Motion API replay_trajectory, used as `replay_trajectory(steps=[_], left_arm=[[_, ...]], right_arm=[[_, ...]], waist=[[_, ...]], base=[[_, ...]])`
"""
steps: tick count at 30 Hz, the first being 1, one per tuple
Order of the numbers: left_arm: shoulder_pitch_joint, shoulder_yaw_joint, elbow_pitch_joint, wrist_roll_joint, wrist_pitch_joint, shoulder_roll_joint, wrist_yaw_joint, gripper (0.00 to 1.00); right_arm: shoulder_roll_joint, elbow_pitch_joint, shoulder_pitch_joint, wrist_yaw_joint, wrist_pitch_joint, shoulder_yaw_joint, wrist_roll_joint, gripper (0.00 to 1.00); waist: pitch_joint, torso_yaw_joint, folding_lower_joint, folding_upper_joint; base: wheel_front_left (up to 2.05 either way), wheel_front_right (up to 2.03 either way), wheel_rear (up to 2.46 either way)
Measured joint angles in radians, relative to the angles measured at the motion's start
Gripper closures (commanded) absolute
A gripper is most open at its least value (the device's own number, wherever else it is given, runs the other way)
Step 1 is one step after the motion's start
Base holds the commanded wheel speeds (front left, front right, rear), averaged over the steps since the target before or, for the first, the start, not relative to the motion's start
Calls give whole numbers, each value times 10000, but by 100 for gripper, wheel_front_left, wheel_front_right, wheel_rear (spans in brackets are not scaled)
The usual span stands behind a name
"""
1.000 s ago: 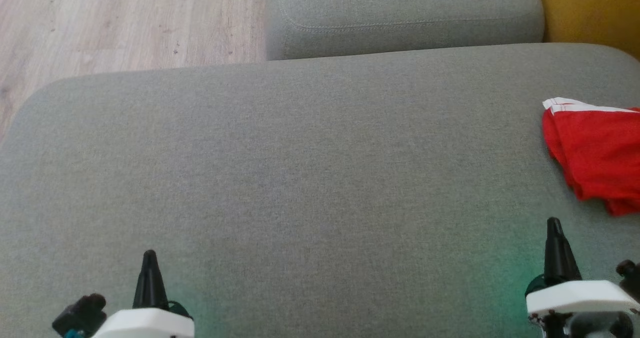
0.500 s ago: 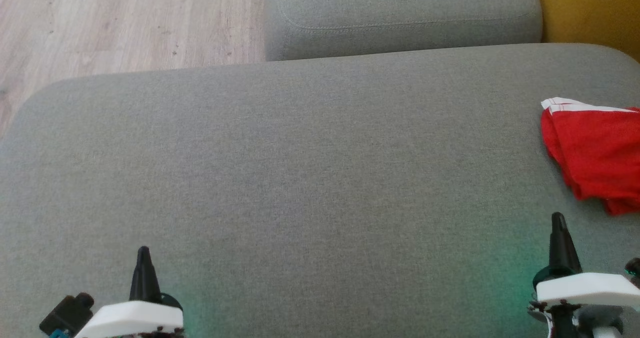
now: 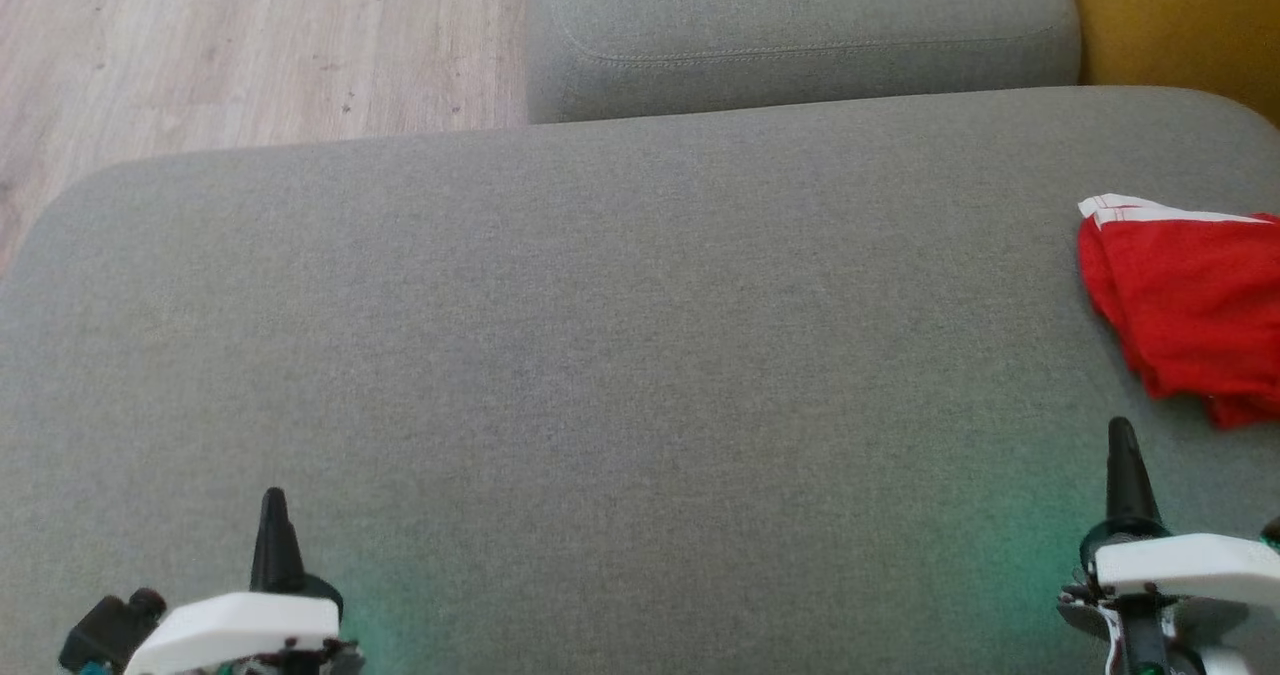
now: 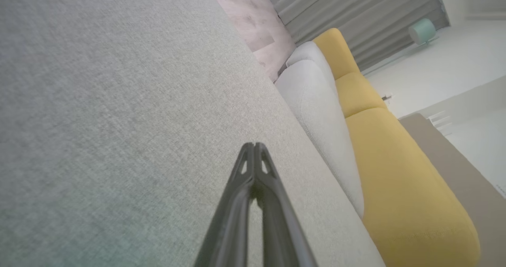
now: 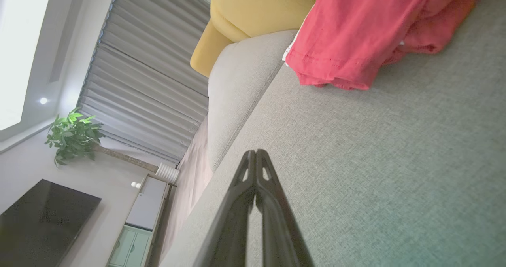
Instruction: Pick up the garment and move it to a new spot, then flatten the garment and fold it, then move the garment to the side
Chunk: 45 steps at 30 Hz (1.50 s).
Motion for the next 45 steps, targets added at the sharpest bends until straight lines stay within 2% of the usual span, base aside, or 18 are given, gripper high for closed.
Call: replay_trajectory(steps=[45], left_arm=[[-655, 708, -213, -5430, 1317, -27, -443, 100]], right_arm=[[0, 105, -775, 0, 1250, -284, 5818, 100]], waist=[[-74, -135, 0, 0]], base=[[0, 0, 0]])
